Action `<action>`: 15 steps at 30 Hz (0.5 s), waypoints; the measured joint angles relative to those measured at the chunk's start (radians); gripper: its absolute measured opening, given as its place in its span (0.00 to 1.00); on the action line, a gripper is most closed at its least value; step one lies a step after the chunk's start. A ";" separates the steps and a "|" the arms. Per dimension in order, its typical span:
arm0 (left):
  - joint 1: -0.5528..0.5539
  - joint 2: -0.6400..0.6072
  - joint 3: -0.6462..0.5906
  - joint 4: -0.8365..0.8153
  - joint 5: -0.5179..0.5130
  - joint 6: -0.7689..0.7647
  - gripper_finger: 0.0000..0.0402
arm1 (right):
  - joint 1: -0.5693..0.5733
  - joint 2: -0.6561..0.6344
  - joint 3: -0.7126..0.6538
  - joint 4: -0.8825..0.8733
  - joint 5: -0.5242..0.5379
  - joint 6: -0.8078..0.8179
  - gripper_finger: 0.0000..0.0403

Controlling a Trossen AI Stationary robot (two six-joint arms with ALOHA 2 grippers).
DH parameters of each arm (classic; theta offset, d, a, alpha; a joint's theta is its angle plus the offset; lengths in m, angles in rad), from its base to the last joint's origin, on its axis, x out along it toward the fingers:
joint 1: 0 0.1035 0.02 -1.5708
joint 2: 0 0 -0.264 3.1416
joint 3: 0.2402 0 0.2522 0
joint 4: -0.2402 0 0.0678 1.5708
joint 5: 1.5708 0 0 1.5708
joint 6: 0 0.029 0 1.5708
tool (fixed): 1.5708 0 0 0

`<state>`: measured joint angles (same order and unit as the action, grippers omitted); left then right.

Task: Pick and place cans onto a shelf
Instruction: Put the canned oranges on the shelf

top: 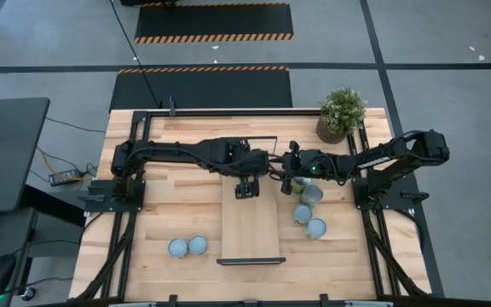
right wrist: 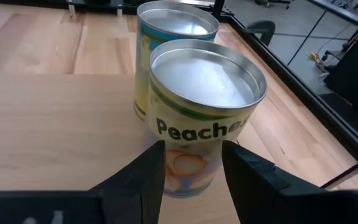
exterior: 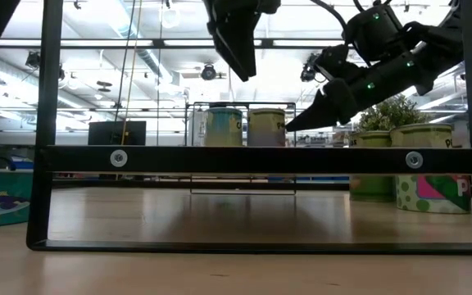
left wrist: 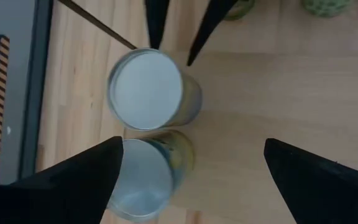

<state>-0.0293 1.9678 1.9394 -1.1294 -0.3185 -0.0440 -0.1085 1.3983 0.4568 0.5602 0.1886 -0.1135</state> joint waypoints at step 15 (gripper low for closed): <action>-0.093 0.000 -0.002 -0.018 -0.066 -0.023 0.97 | 0.030 -0.225 0.000 -0.296 -0.001 0.037 0.41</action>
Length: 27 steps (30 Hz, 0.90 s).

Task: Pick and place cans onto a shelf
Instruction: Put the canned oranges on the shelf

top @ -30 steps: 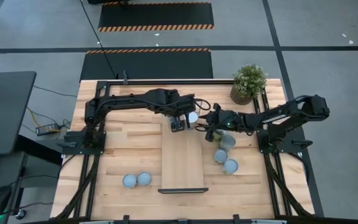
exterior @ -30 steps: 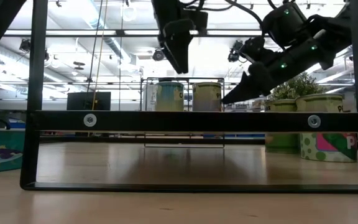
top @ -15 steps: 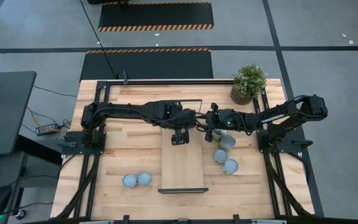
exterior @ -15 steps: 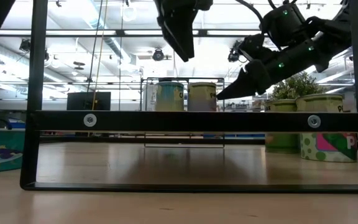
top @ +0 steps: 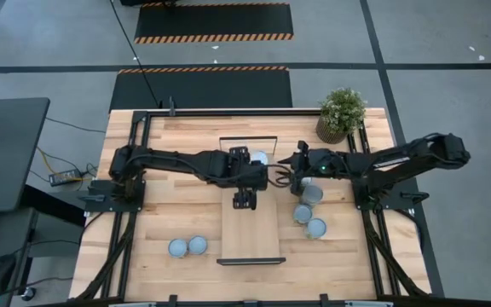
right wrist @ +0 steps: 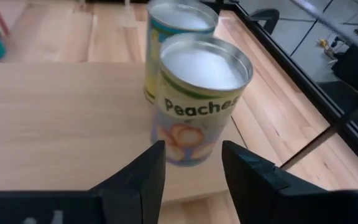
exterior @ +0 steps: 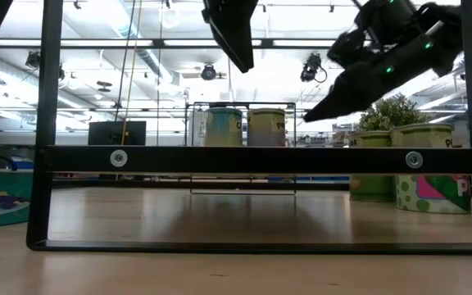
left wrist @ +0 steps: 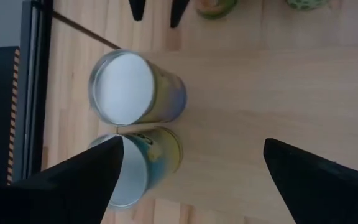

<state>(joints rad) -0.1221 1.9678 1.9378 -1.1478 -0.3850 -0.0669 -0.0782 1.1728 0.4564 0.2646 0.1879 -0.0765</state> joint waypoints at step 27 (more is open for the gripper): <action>-0.075 -0.520 -0.795 0.615 -0.112 0.024 0.93 | 0.026 -0.001 0.266 -0.732 0.075 0.335 0.99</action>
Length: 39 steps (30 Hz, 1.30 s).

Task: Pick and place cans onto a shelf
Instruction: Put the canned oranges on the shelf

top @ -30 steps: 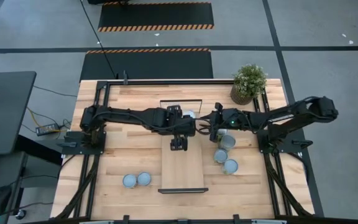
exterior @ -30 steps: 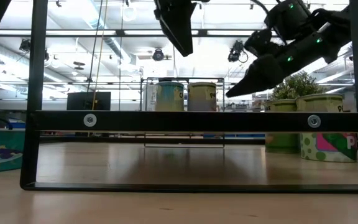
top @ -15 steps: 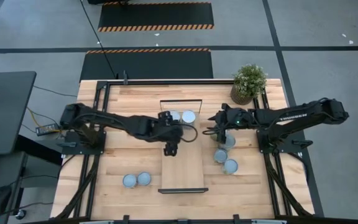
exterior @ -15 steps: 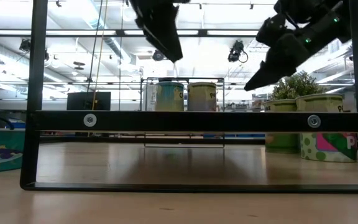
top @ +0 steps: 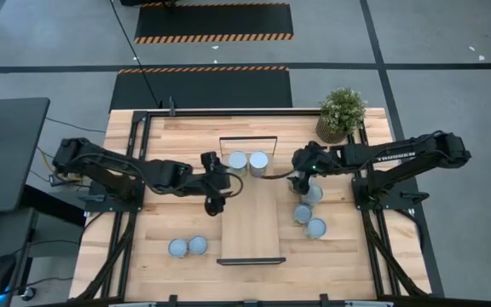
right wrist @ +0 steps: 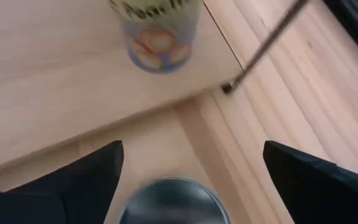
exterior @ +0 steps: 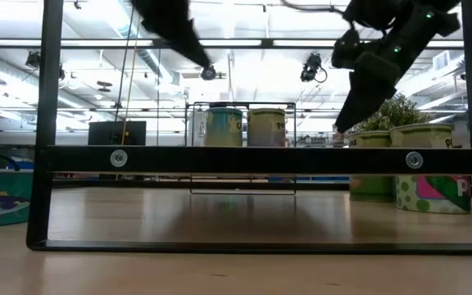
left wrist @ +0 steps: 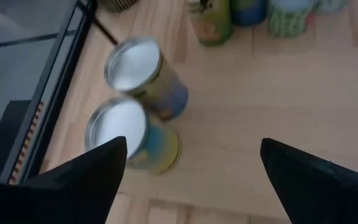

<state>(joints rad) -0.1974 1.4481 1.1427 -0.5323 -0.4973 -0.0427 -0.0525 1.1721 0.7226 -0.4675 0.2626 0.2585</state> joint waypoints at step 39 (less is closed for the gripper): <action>-0.058 -0.184 -0.320 0.363 0.053 -0.418 0.93 | -0.011 0.234 0.205 -0.322 -0.185 0.261 0.78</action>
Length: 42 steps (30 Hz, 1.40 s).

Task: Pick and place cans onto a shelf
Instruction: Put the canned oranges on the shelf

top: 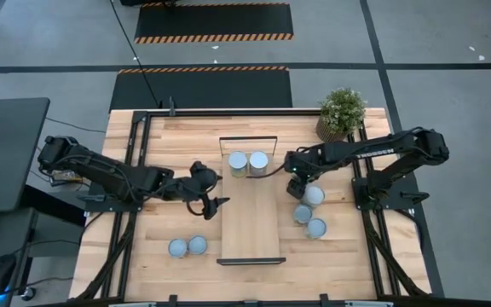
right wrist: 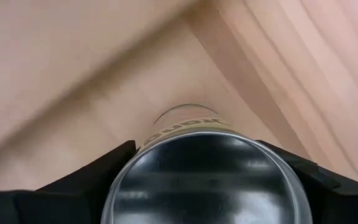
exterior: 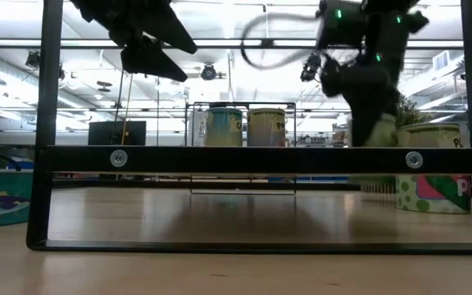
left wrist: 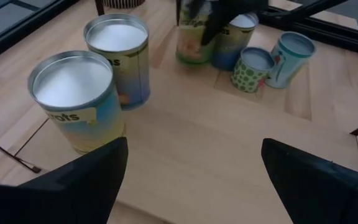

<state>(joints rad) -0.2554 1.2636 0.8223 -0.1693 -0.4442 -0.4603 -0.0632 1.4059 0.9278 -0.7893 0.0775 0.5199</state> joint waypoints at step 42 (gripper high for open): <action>0.009 0.002 0.000 -0.116 0.023 0.007 0.93 | 0.127 0.458 0.605 -0.146 0.030 -0.078 0.89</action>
<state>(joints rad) -0.2466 1.2652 0.8227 -0.2853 -0.4217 -0.4530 0.0634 1.8643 1.5330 -0.9358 0.1078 0.4419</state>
